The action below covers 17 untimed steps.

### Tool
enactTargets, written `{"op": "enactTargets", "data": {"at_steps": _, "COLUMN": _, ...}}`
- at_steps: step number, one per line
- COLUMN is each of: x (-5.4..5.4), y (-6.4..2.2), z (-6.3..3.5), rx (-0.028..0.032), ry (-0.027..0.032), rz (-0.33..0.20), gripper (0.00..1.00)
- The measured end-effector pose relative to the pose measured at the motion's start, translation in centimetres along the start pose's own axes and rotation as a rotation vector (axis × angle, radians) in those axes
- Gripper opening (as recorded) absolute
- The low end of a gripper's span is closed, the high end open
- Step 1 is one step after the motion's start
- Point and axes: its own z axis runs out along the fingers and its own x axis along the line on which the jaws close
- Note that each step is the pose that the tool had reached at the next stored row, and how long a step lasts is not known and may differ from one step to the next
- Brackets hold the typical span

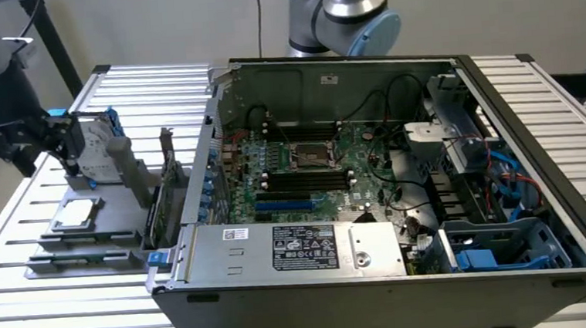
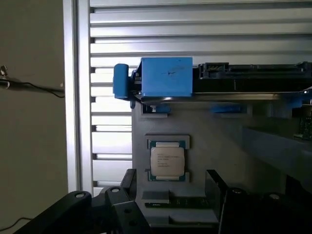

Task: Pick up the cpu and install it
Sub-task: 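Pick up the cpu and move it towards the insertion slot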

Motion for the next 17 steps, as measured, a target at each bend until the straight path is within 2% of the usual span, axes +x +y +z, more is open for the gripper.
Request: {"op": "enactTargets", "data": {"at_steps": 17, "x": -0.1, "y": -1.03, "z": 3.06, "rx": 0.0001, "ry": 0.0000, "rz": -0.001, "gripper": 0.67}}
